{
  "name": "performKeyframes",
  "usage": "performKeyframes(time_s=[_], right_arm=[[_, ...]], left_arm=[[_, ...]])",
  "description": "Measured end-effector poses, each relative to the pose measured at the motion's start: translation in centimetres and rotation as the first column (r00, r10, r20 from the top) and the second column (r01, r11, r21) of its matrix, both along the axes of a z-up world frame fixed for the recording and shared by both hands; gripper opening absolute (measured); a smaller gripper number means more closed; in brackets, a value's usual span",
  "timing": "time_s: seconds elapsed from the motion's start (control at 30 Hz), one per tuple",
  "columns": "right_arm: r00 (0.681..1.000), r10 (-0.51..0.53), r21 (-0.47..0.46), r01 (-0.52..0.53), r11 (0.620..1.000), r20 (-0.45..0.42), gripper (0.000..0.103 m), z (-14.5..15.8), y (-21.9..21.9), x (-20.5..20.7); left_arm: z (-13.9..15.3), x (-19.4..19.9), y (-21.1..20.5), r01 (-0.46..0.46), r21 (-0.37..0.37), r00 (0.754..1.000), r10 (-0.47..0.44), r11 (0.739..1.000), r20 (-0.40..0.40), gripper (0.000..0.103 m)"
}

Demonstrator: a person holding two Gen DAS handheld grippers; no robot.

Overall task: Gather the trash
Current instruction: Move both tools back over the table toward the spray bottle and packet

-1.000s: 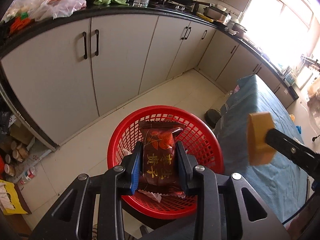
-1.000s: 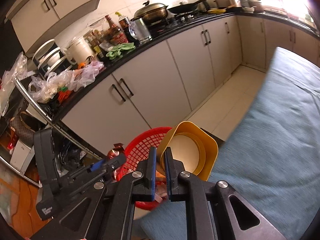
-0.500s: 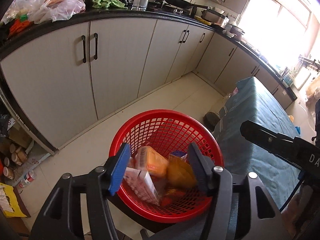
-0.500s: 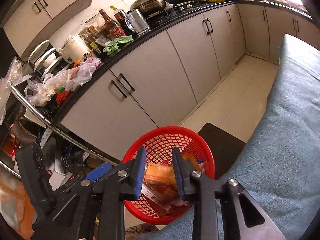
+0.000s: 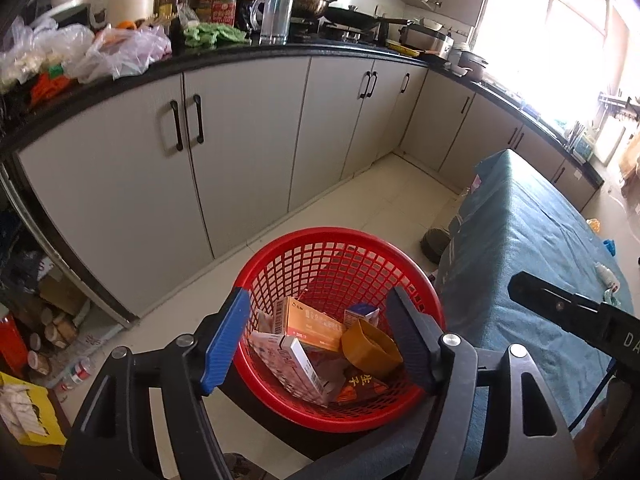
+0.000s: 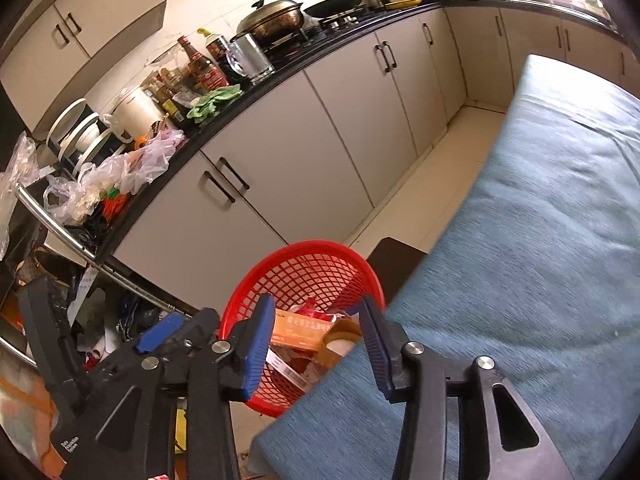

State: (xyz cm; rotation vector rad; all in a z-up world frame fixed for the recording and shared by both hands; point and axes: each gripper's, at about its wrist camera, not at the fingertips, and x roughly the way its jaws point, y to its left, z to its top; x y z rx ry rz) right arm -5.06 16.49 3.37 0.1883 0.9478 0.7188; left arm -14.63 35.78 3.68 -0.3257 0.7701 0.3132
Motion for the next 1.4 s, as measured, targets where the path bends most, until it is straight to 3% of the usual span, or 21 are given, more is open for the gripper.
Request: performKeyframes(time_s=[0.33,0.87,0.97,1.2,1.4], right_arm=[[0.999,-0.043,-0.01,0.043,0.999,0.018,0.057,0.2,-3.4,-1.7],[0.987,-0.162,0.018,0.162,0.987,0.017,0.06,-0.2,-11.9,-3.5],[0.981,-0.192,0.023,0.192,0.981,0.014,0.06,-0.3,-13.9,-3.8],[0.956,-0.292,0.02,0.292,0.956,0.031,0.064,-0.2,-20.3,-5.3],[0.915,-0.401,-0.001,0.401,0.916,0.045,0.067,-0.2,-27.3,-6.5]], left_arm=[[1.4,-1.0,-2.5,0.027,0.096,1.0,-0.028,0.995,0.005,0.072],[3.4,-1.9,-8.4,0.104,0.186,0.994,-0.109,0.977,0.016,0.075],[3.8,-2.0,-10.0,0.128,0.208,0.99,-0.136,0.97,0.025,0.08],[4.4,-1.8,-14.2,0.198,0.237,0.976,-0.213,0.951,0.04,0.085],[4.0,-0.8,-18.4,0.278,0.255,0.957,-0.29,0.926,0.012,0.085]])
